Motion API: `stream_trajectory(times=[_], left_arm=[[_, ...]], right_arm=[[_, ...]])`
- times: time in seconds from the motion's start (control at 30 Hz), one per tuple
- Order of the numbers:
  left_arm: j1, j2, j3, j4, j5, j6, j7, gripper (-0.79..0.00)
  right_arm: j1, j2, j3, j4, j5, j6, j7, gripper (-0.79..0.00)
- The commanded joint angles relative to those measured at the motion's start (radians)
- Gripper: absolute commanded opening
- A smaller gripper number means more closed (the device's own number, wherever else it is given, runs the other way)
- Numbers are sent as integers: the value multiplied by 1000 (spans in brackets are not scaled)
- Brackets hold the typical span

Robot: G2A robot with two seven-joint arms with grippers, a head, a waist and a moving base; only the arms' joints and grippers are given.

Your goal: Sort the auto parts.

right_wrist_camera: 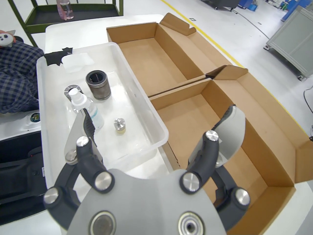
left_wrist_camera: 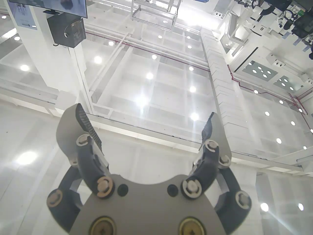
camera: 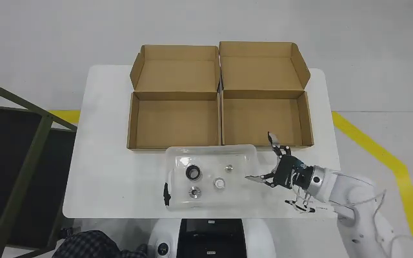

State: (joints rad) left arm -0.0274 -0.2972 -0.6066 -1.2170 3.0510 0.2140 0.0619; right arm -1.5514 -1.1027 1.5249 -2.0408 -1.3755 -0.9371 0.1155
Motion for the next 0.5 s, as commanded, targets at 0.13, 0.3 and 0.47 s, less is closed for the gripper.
stream_trajectory(times=[0.13, 0.3, 0.47], left_arm=[[0, 0, 0, 0, 0, 0, 0, 0], [0, 0, 0, 0, 0, 0, 0, 0], [0, 0, 0, 0, 0, 0, 0, 0]], right_arm=[[18, 3, -87, -15, -28, -31, 54, 0], [34, 4, -151, -7, -50, -38, 90, 0], [62, 3, -207, 4, -57, -37, 132, 0]])
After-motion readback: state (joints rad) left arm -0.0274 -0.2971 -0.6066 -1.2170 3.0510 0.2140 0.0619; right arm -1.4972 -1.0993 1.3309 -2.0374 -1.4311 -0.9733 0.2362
